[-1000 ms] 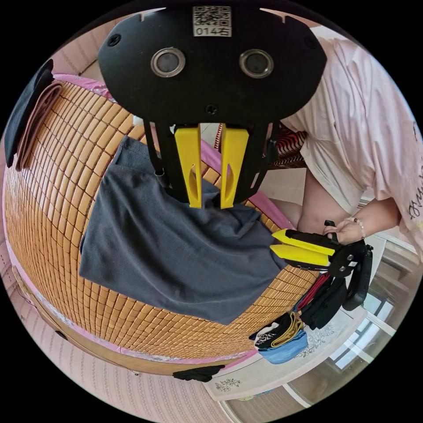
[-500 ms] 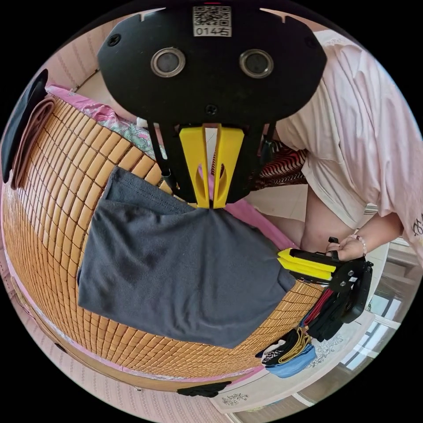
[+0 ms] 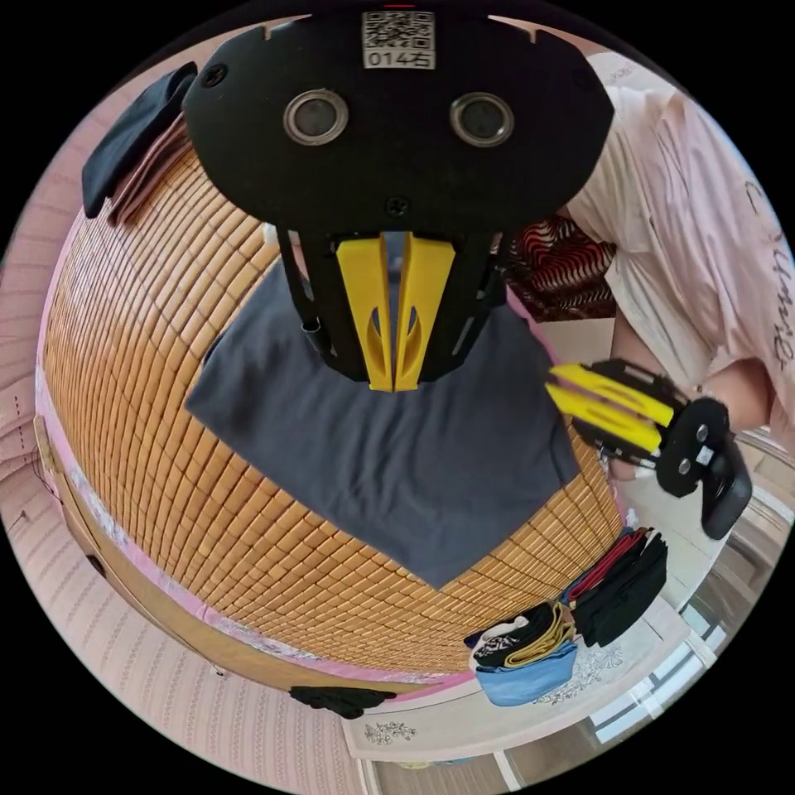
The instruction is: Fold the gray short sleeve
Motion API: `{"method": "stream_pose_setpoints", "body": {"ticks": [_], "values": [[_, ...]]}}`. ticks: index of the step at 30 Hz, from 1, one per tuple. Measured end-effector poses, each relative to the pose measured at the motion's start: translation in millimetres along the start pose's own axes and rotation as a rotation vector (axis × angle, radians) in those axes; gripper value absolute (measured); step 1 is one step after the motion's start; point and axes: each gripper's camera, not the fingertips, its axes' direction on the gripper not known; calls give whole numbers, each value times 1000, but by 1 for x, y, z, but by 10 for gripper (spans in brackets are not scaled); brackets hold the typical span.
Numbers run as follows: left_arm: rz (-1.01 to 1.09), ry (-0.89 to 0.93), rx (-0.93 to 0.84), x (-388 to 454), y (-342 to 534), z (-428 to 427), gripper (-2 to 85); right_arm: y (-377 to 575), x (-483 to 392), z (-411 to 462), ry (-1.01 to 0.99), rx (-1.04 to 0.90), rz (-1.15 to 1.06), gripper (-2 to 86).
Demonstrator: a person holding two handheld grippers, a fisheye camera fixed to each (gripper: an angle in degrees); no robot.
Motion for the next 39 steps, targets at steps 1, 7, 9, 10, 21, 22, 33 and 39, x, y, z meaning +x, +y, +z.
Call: {"method": "stream_pose_setpoints", "body": {"ticks": [1,7,9,10,21,22,33,39], "values": [[5,2,7,5,-12,8,34,-25,4,8,23,-4,-3,-4],[106,-26,-34,41,-35,38,15,-112,18,62,130,-171,-47,-8],[119,-39,-68,45,-35,47,11,-122,22,63,113,-215,-94,-9],[127,-39,-114,47,-33,56,9,-129,26,65,90,-287,-120,-9],[145,-3,-15,71,-24,50,40,-123,74,39,40,-165,-32,-9],[171,11,20,76,-25,45,52,-100,84,22,-23,-89,24,-8],[343,-2,227,126,-75,59,170,183,134,8,-174,15,671,67],[407,31,150,151,-110,90,182,218,154,28,-156,27,744,46]]}}
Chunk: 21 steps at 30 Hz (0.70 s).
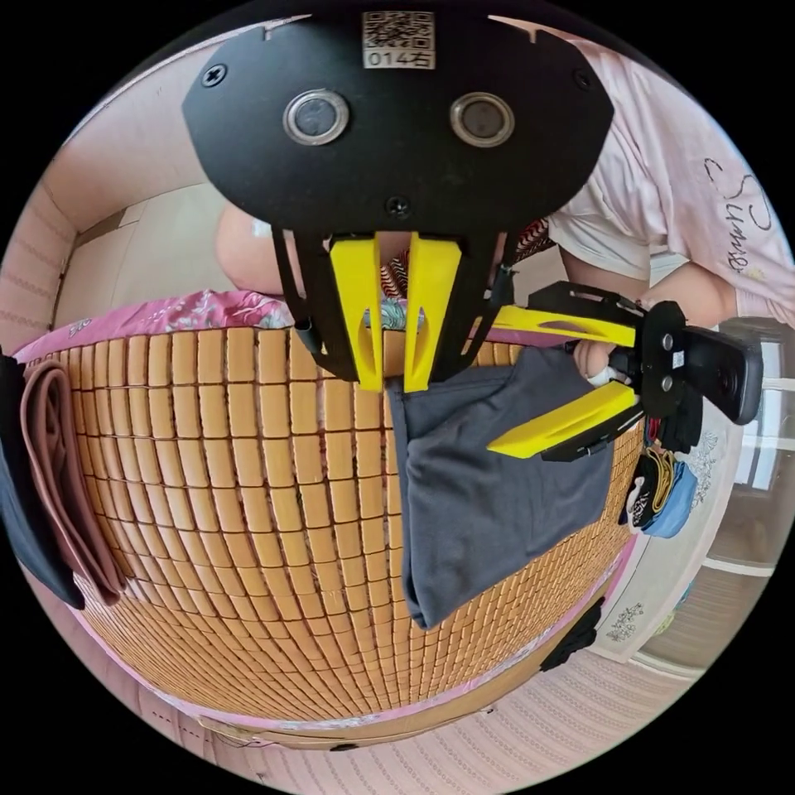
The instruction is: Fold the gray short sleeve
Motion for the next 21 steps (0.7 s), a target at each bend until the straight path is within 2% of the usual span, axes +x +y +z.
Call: {"method": "stream_pose_setpoints", "body": {"ticks": [3,7,9,11,12,15,17,19,21], "values": [[13,19,-49,3,-14,14,184,5,21,-1,-37,12,1,23],[11,10,-93,3,-25,28,166,17,48,-25,-324,120,-51,15],[-27,-14,-102,1,-28,28,110,21,55,-32,-405,155,-73,17],[-95,-78,-98,-4,-28,20,15,25,64,-35,-464,181,-103,24],[-88,-84,-88,-4,-27,17,11,26,67,-35,-477,191,-103,28],[-80,-39,-54,-4,-22,2,1,35,103,-28,-556,276,38,80],[-67,-19,-33,0,-16,-11,-1,43,138,-9,-711,338,194,157],[-47,6,-19,6,-10,-20,-2,48,154,6,-836,392,271,167],[-18,24,-14,14,-5,-27,-2,45,157,20,-821,375,312,169]]}}
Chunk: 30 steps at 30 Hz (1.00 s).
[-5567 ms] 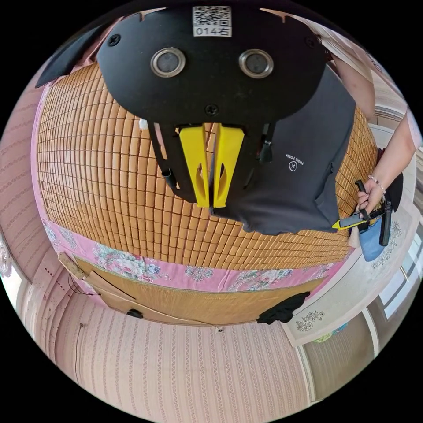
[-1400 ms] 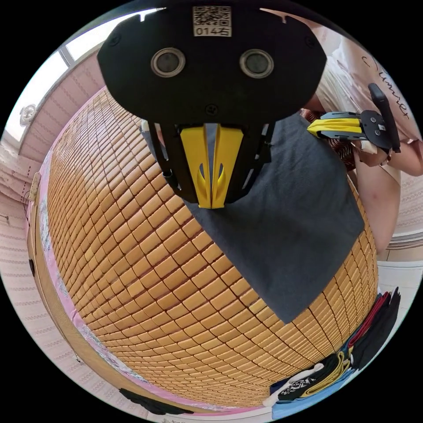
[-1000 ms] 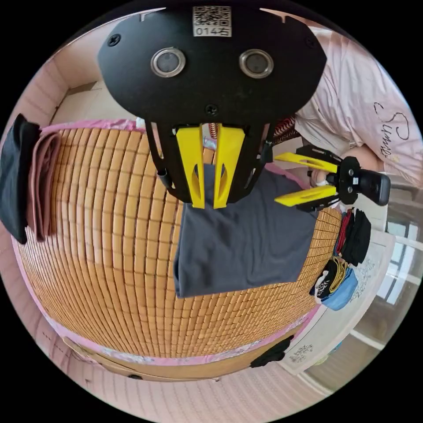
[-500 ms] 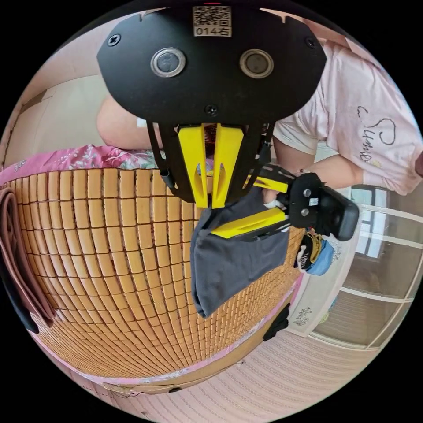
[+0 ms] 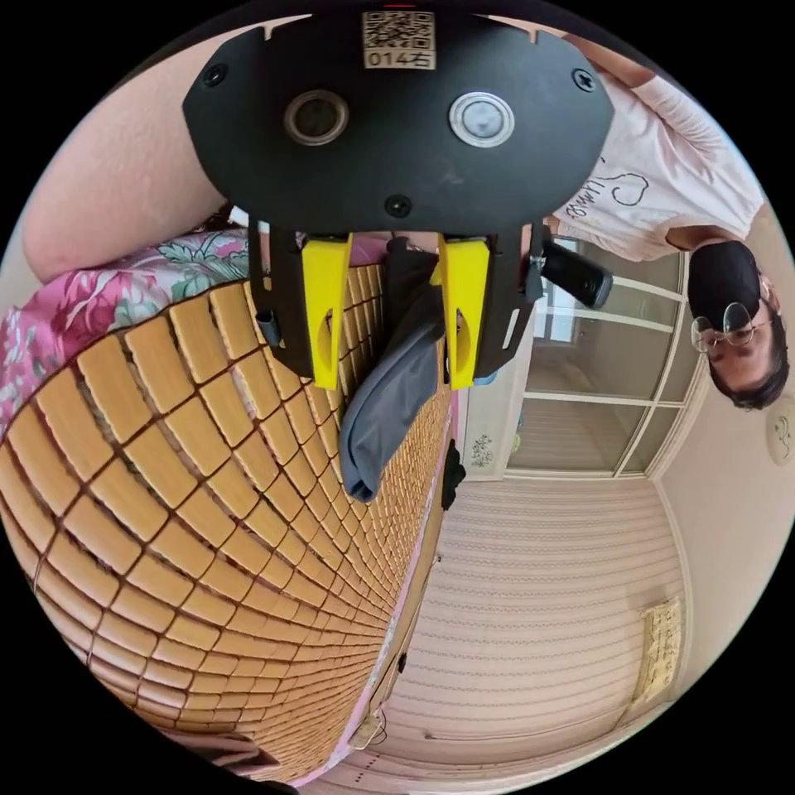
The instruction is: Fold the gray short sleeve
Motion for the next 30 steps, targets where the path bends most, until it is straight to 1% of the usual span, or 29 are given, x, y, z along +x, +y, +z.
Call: {"method": "stream_pose_setpoints", "body": {"ticks": [1,4,6,8,12,14,18,21,24,27,29,30], "values": [[17,13,3,5,4,-5,-2,-3,5,8,42,-18,17,166],[48,54,5,13,15,-15,-3,-11,16,13,1,16,45,141],[60,78,12,15,21,-21,-4,-15,23,7,-8,62,72,111],[52,119,34,16,24,-25,-5,-18,29,-7,3,104,94,45],[57,163,88,16,21,-26,-6,-15,22,-42,18,185,50,27],[54,219,155,16,16,-29,-7,-12,7,-70,23,240,-3,23],[29,229,251,12,13,-39,-7,-9,-26,-106,53,304,-96,20],[-64,212,307,-6,26,-53,-7,-17,-59,-104,118,249,-156,20],[-180,161,304,-30,53,-66,-6,-28,-86,-61,178,114,-222,21],[-306,102,253,-53,84,-73,-4,-31,-104,12,237,-28,-280,22],[-419,47,206,-72,110,-74,1,-26,-117,71,344,-115,-323,25],[-448,25,195,-77,116,-74,3,-24,-119,85,384,-128,-332,26]]}}
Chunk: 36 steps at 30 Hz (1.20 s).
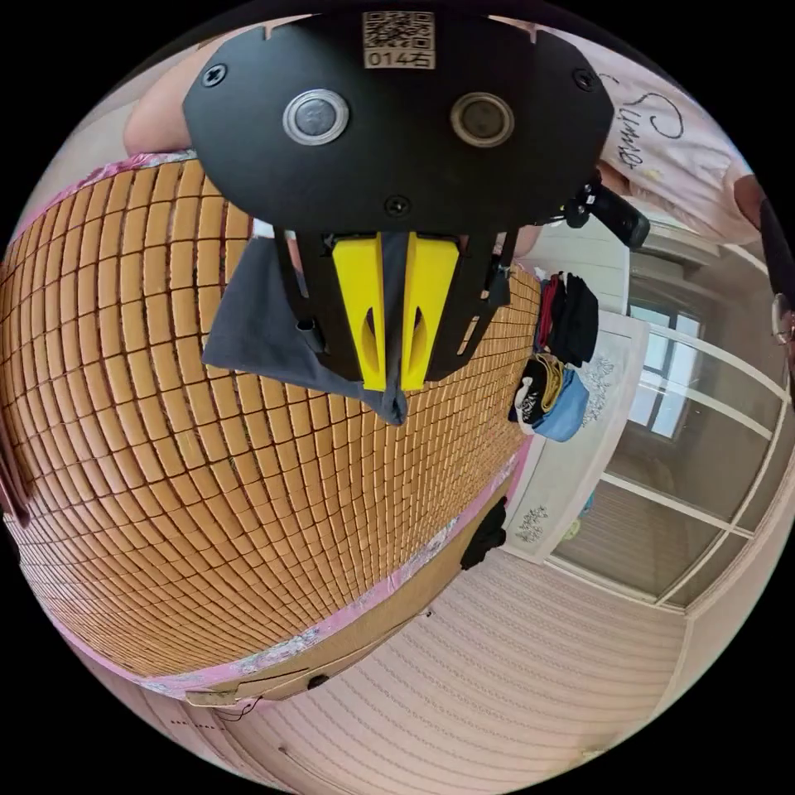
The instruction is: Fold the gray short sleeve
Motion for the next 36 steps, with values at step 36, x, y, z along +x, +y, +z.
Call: {"method": "stream_pose_setpoints", "body": {"ticks": [36], "values": [[-45,-123,-136,-64,19,-43,3,86,-130,0,243,-137,-590,62]]}}
